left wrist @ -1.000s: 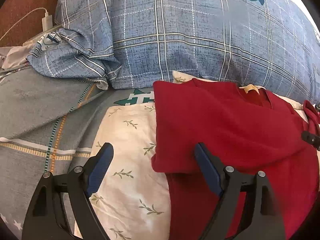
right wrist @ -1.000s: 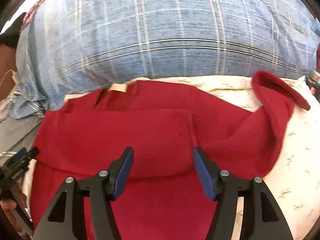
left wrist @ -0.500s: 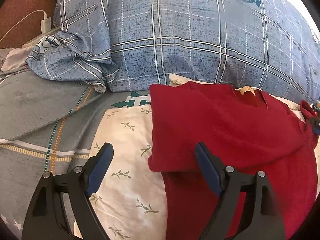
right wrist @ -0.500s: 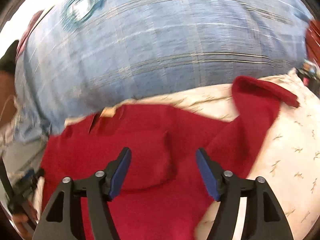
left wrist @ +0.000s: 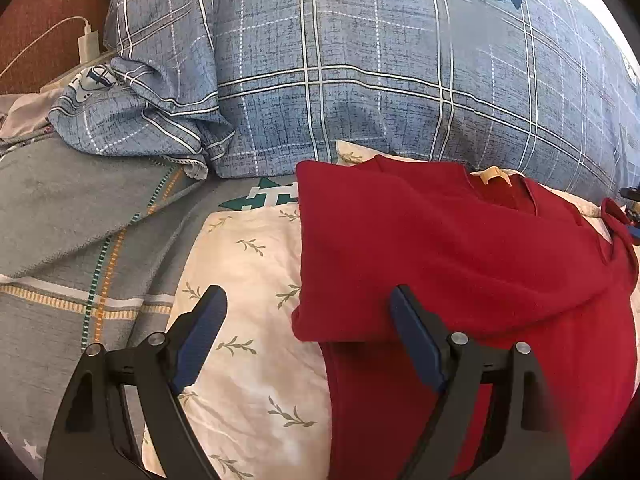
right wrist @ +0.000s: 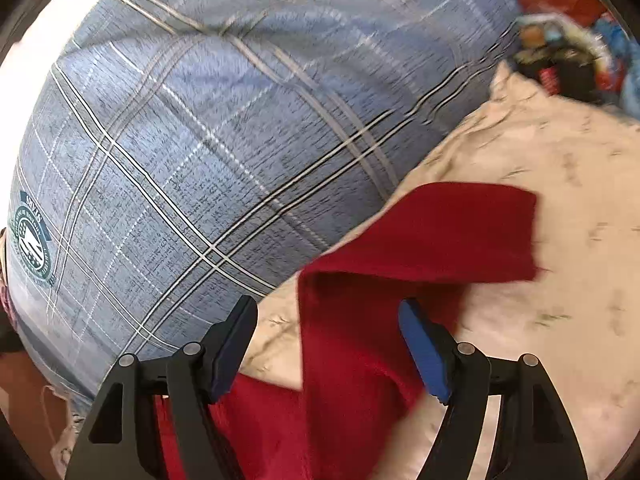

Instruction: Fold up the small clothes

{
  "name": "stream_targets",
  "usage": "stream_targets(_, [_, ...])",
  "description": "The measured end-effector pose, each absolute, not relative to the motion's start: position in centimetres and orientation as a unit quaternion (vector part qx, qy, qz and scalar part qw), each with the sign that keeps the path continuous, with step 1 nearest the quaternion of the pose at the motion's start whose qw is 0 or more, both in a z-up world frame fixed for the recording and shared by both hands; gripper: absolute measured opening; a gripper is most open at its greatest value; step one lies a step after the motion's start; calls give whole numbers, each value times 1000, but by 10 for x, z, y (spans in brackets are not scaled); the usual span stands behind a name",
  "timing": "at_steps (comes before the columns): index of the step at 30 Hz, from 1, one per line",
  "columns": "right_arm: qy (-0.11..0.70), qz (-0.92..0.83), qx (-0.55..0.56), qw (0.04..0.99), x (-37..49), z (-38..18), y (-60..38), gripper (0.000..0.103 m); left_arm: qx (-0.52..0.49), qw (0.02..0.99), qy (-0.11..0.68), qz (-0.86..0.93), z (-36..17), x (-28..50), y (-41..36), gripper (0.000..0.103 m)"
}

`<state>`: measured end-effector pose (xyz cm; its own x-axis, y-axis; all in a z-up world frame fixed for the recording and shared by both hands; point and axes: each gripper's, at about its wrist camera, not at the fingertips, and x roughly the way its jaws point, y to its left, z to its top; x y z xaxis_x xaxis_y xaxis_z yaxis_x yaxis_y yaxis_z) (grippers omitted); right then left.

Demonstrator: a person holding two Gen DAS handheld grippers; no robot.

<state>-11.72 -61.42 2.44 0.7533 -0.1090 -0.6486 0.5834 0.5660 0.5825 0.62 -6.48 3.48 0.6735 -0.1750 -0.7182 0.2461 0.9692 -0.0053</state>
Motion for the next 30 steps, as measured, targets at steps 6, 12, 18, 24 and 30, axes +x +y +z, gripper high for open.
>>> stream_targets(6, [247,-250,482,803,-95,2,-646,66,37,910,396,-118,32,9,-62,84])
stream_targets(12, [245,-271,423,829,-101,21,-654,14,38,910,395,-117,34,10,-61,84])
stream_targets(18, [236,-185,258,918,-116,109,-587,11,29,920,375,-107,48,7,-53,84])
stream_targets(24, [260,-11,106,960,-101,154,-436,11,-6,927,359,-104,61,7,-37,84])
stream_targets(30, [336,120,42,933,-53,84,-282,14,-34,929,353,-103,63,11,-23,84])
